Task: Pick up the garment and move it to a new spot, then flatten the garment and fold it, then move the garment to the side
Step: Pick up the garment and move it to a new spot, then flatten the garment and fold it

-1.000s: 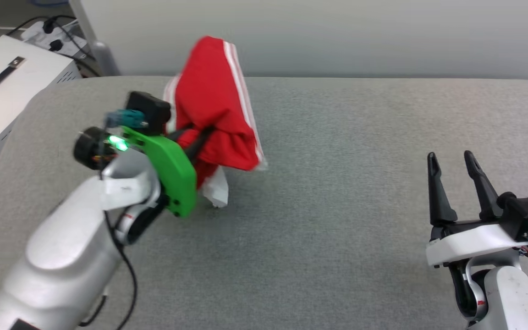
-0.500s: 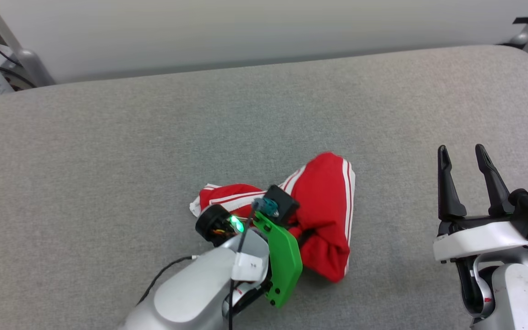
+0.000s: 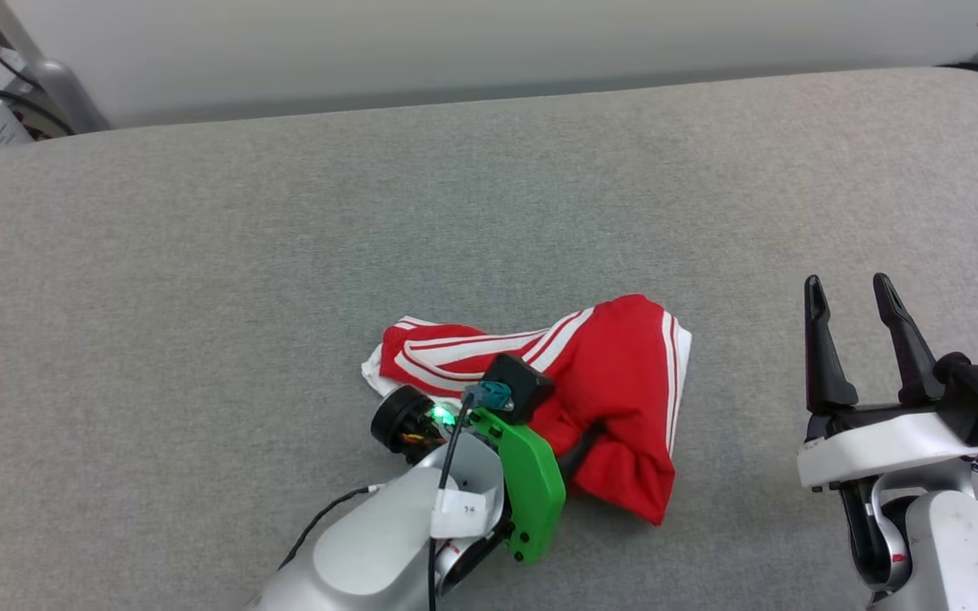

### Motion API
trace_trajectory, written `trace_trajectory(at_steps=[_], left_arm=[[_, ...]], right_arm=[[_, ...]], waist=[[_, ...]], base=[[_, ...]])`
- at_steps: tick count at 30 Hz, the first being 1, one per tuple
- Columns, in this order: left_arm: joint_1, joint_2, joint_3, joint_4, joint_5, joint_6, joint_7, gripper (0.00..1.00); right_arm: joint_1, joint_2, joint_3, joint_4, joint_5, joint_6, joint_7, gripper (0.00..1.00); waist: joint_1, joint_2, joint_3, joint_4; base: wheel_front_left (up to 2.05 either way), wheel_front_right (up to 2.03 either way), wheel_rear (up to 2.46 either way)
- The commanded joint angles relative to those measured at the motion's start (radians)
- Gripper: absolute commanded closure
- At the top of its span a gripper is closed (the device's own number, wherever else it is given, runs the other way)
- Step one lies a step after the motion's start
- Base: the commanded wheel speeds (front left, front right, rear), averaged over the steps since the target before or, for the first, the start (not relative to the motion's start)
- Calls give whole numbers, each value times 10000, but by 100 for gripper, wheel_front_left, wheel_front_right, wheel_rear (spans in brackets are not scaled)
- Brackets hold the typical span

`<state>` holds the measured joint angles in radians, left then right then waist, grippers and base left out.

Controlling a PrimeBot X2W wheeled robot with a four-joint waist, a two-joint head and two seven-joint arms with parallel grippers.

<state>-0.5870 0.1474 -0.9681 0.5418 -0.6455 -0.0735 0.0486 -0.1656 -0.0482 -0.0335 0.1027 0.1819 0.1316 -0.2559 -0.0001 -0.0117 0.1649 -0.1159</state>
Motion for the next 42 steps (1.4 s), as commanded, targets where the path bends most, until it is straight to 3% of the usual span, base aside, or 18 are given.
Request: trace_trajectory(at_steps=[1,7,15,20,24,29,34,37,42], left_arm=[[-103,-1,113,-5,94,52,-270,0],[-307,454,571,-583,233,131,-1496,0],[163,1724,1723,-1343,76,925,-2606,0],[1309,2560,2648,-1927,-68,1578,-3018,0],[2438,2871,3600,-2762,224,1999,-3095,0],[3895,2625,4952,-3985,1092,2042,-3100,0],[4522,2085,5896,-4403,1841,1601,-3102,0],[4576,1803,6260,-4420,2212,1262,-3102,0],[4572,1364,6659,-4319,2675,801,-3103,0]], right_arm=[[79,-20,-12,47,1,-9,-59,0],[285,-20,-85,183,-103,-9,-59,0],[598,-20,-135,256,-192,-9,-59,0],[780,-20,-96,279,-264,-9,-59,0],[899,-20,-110,275,-345,-9,-59,0],[1019,-20,-246,246,-399,-9,-59,0],[1043,-20,-350,268,-566,-9,-59,0],[1025,-20,-721,900,-650,-9,-11,0],[461,-20,-1073,1876,-1162,-9,1222,0]], waist=[[1,117,-306,350],[1,117,-796,902],[1,117,-1316,1349],[1,117,-1476,1461],[1,117,-1491,1509],[1,117,-1375,1562],[1,117,-1198,1699],[1,117,-1101,1768],[1,117,-827,1895]], base=[[0,0,0],[0,0,0],[0,0,0],[0,0,0],[0,0,0],[0,0,0],[0,0,0],[0,0,0],[0,0,0]])
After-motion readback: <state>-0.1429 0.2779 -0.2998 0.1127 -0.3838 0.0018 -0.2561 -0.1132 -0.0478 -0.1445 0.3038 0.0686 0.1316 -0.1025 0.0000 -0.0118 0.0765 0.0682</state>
